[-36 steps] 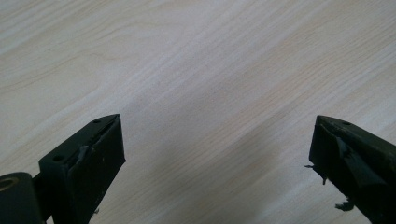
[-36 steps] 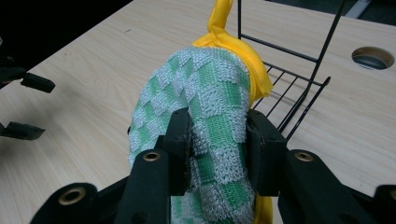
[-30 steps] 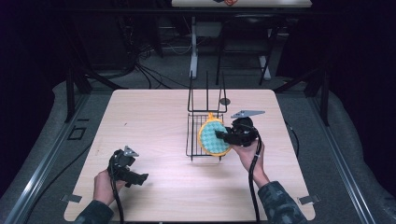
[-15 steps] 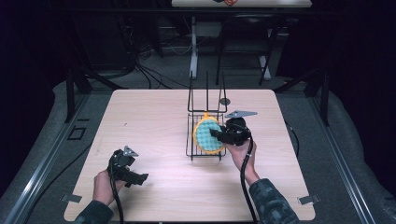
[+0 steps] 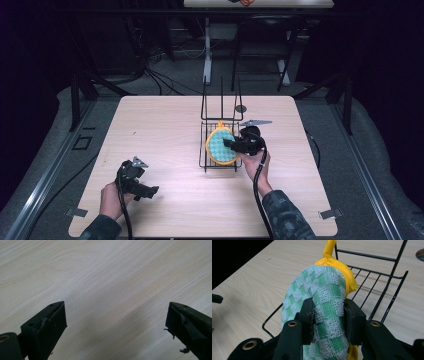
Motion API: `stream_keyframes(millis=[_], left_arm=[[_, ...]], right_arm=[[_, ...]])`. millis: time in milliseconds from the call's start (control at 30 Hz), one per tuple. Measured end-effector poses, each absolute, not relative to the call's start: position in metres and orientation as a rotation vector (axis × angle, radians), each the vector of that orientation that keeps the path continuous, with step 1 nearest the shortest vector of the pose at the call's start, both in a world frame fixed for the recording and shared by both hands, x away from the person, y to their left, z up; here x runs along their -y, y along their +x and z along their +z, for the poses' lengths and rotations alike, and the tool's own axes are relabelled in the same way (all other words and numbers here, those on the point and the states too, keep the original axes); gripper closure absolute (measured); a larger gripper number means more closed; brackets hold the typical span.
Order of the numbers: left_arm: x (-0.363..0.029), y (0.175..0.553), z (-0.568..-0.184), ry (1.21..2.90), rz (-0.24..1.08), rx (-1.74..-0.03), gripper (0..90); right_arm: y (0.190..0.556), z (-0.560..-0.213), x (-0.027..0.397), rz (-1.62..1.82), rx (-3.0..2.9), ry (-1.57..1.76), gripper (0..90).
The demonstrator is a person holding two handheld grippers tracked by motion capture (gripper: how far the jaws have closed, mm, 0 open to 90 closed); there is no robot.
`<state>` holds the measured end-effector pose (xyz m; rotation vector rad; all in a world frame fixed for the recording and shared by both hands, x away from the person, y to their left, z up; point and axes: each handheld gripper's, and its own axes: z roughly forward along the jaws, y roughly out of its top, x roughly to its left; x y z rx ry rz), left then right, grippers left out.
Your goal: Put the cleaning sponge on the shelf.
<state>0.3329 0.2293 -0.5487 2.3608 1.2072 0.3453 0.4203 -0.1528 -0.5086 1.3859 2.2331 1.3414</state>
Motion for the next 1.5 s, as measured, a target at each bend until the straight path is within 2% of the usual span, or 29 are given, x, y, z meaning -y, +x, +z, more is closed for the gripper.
stream_keyframes(millis=[800, 1100, 1333, 1500], left_arm=[[-0.23, 0.335, -0.55, 2.342, 0.324, -1.218, 1.8], [-0.229, 0.335, -0.55, 2.35, 0.333, -1.214, 1.6], [-0.229, 0.335, -0.55, 2.354, 0.323, -1.214, 1.6], [-0.229, 0.335, -0.55, 2.352, 0.331, -1.221, 1.6]], right_arm=[[0.433, -0.522, 0.143, 1.278, -2.203, 1.484, 62.1], [0.434, -0.527, 0.142, 1.271, -2.187, 1.512, 58.4], [0.435, -0.529, 0.135, 1.205, -2.197, 1.493, 51.1], [0.434, -0.528, 0.133, 1.15, -2.208, 1.452, 36.8]])
